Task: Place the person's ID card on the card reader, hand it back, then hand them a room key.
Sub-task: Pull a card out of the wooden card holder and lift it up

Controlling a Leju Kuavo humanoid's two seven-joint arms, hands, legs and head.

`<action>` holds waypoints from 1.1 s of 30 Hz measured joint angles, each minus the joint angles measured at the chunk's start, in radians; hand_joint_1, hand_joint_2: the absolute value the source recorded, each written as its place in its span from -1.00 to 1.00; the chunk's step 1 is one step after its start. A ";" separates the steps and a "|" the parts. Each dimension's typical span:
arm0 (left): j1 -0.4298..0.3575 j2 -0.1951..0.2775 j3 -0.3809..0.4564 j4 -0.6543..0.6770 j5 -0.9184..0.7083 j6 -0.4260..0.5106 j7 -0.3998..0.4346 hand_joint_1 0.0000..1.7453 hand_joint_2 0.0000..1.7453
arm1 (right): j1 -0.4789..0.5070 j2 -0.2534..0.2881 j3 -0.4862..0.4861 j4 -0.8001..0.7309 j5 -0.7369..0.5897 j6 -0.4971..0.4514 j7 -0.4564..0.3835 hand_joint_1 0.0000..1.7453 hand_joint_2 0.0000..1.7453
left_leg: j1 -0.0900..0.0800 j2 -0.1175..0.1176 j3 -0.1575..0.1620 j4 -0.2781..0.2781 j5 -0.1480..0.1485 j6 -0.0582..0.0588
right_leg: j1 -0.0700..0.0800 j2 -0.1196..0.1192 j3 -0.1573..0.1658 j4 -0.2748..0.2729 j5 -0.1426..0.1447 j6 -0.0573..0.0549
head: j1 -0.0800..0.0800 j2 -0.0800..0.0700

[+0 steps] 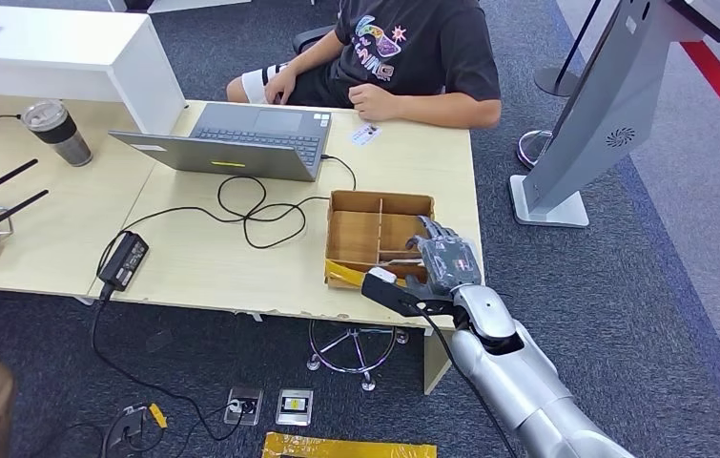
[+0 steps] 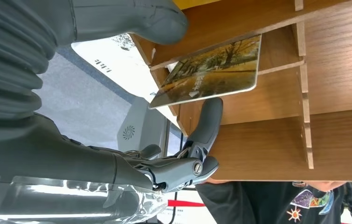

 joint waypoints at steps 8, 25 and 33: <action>0.000 0.000 -0.002 0.000 0.001 0.000 0.001 -1.00 1.00 | -0.005 0.000 0.000 0.006 0.000 0.004 0.000 0.80 1.00 | 0.000 0.000 0.000 0.000 0.000 0.000 | 0.000 0.000 0.000 0.000 0.000 0.000 | 0.000 0.000; 0.000 0.000 -0.008 0.000 0.002 -0.002 0.001 -1.00 1.00 | -0.010 0.000 0.001 0.013 0.000 0.000 -0.005 1.00 1.00 | 0.000 0.000 0.000 0.000 0.000 0.000 | 0.000 0.000 0.000 0.000 0.000 0.000 | 0.000 0.000; 0.000 0.000 -0.008 0.000 0.003 0.001 0.001 -1.00 1.00 | -0.019 0.001 0.001 0.010 -0.001 -0.013 -0.007 1.00 1.00 | 0.000 0.000 0.000 0.000 0.000 0.000 | 0.000 0.000 0.000 0.000 0.000 0.000 | 0.000 0.000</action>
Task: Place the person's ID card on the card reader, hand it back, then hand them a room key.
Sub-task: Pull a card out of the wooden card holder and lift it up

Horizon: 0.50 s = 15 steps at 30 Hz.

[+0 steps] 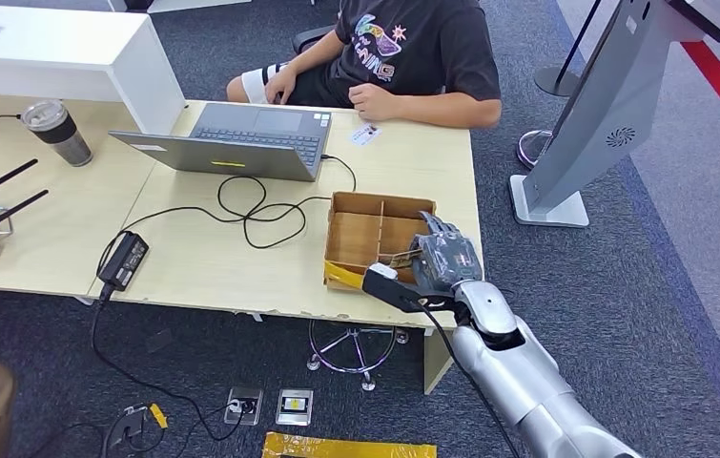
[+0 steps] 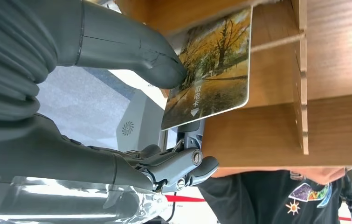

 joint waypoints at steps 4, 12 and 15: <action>0.001 0.000 0.000 0.000 0.005 0.002 -0.001 -1.00 1.00 | -0.005 -0.001 -0.001 -0.027 -0.033 -0.024 -0.006 1.00 1.00 | 0.000 0.000 0.000 0.000 0.000 0.000 | 0.000 0.000 0.000 0.000 0.000 0.000 | 0.000 0.000; 0.009 0.000 0.000 0.000 0.011 0.006 -0.005 -1.00 1.00 | -0.044 -0.041 -0.053 -0.300 -0.073 0.040 0.010 1.00 1.00 | 0.000 0.000 0.001 0.000 0.000 0.000 | 0.000 0.000 0.000 0.000 0.000 0.000 | 0.000 0.000; 0.009 0.000 0.000 0.000 0.011 0.007 -0.005 -1.00 1.00 | -0.050 -0.059 -0.079 -0.404 -0.071 0.042 0.014 1.00 1.00 | 0.000 0.000 0.001 0.000 0.000 0.000 | 0.000 0.000 0.000 0.000 0.000 0.000 | 0.000 0.000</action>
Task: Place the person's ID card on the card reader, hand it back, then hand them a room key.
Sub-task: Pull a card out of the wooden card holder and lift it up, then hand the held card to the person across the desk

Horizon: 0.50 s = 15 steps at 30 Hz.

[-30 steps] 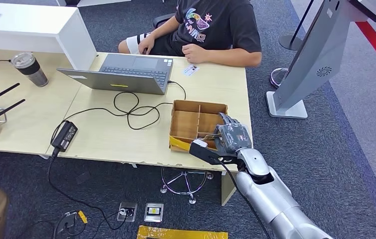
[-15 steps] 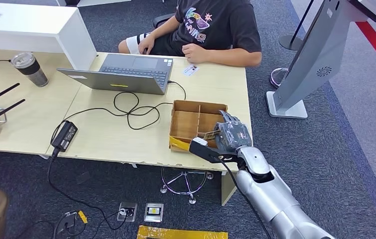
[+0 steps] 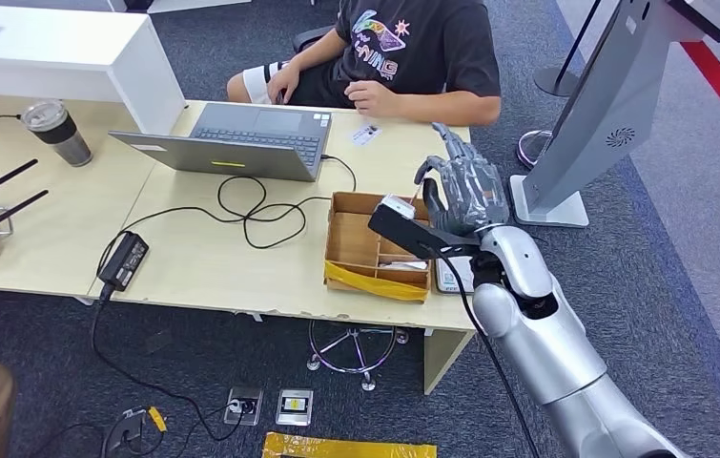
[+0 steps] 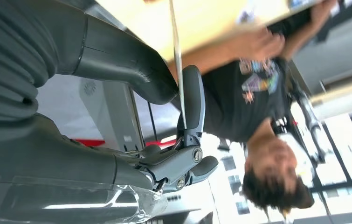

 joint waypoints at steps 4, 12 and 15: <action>0.000 0.000 0.000 0.000 0.000 0.002 0.000 -1.00 1.00 | -0.001 -0.019 -0.034 -0.119 0.000 0.001 0.001 1.00 1.00 | 0.000 0.000 0.000 0.000 0.000 0.000 | 0.000 0.000 0.000 0.000 0.000 0.000 | 0.000 0.000; 0.000 -0.004 0.000 0.000 -0.002 0.005 0.000 -1.00 1.00 | -0.013 -0.034 -0.083 -0.259 -0.002 -0.012 -0.008 1.00 1.00 | 0.000 0.000 0.000 0.000 0.000 0.000 | 0.000 0.000 0.000 0.000 0.000 0.000 | 0.000 0.000; -0.002 -0.007 0.000 0.000 -0.007 0.005 0.000 -1.00 1.00 | -0.032 -0.035 -0.091 -0.263 -0.003 -0.036 -0.021 1.00 1.00 | 0.000 0.000 0.000 0.000 0.000 0.000 | 0.000 0.000 0.000 0.000 0.000 0.000 | 0.000 0.000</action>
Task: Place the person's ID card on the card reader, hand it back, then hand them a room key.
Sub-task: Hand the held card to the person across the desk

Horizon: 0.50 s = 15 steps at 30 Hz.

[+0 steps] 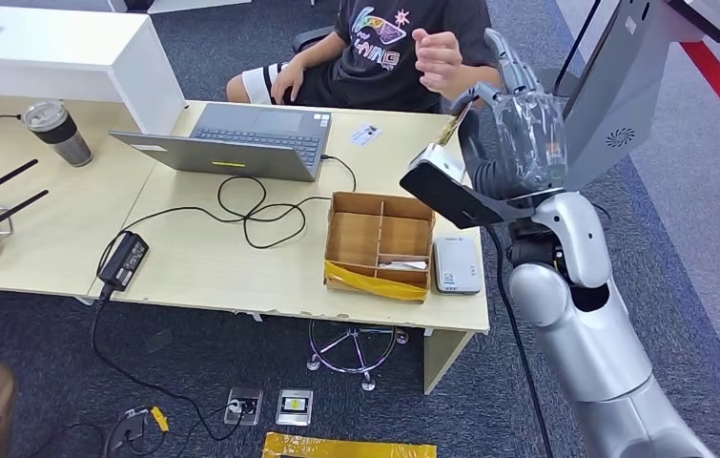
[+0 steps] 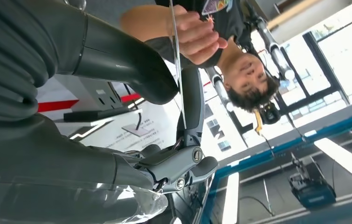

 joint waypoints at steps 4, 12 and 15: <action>-0.008 -0.004 -0.008 0.000 -0.017 0.001 0.010 -1.00 1.00 | -0.066 0.006 -0.006 0.050 0.010 -0.107 -0.020 1.00 1.00 | 0.000 0.000 -0.001 0.000 0.000 0.000 | 0.000 0.000 0.000 0.000 0.000 0.000 | 0.000 0.000; -0.033 -0.014 -0.019 -0.002 -0.029 0.006 0.025 -1.00 1.00 | -0.243 0.048 -0.007 0.342 0.040 -0.238 -0.041 1.00 1.00 | 0.000 -0.001 -0.001 0.000 0.001 0.000 | 0.000 -0.001 0.000 0.000 0.000 0.000 | 0.000 0.000; -0.035 -0.018 -0.024 -0.002 -0.032 0.005 0.025 -1.00 1.00 | -0.271 0.060 -0.006 0.415 0.070 -0.244 -0.029 1.00 1.00 | 0.000 -0.001 -0.001 0.000 0.001 0.000 | 0.000 -0.001 0.000 0.000 0.000 0.000 | 0.000 0.000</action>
